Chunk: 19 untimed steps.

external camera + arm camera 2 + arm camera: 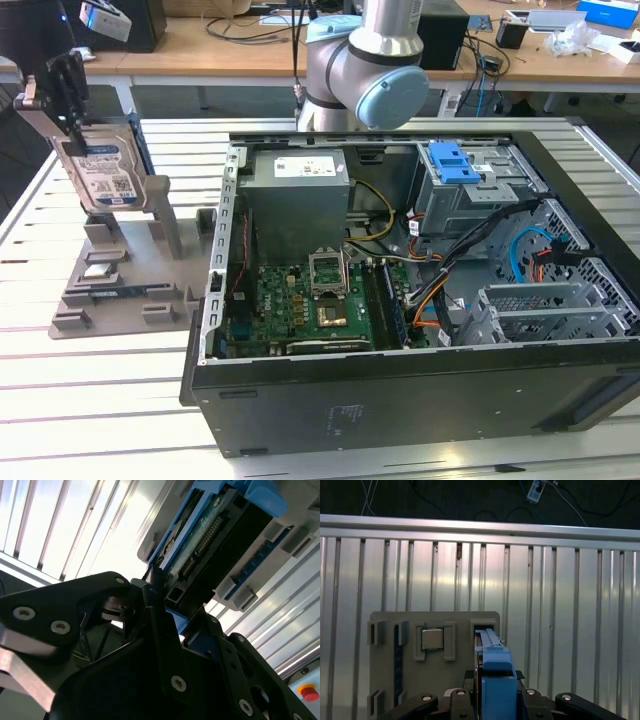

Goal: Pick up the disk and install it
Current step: 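Pick up the disk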

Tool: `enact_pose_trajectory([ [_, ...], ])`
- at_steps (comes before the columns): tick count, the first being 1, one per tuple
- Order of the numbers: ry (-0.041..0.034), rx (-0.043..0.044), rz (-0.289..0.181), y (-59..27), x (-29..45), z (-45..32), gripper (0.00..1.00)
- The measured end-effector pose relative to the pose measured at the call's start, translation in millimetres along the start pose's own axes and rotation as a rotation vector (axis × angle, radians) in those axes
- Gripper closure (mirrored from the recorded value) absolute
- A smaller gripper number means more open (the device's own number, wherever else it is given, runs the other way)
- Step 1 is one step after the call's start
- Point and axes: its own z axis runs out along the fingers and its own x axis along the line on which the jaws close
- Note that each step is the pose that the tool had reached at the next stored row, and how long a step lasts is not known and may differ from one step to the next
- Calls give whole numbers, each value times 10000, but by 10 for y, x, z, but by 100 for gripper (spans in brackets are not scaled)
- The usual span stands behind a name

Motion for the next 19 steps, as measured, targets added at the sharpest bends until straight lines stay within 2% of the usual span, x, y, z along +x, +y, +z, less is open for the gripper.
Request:
enact_pose_trajectory([
  [7, -1, 0, -1, 5, -2, -132, 63],
  [19, 0, -2, 0, 17, -7, -428, 63],
])
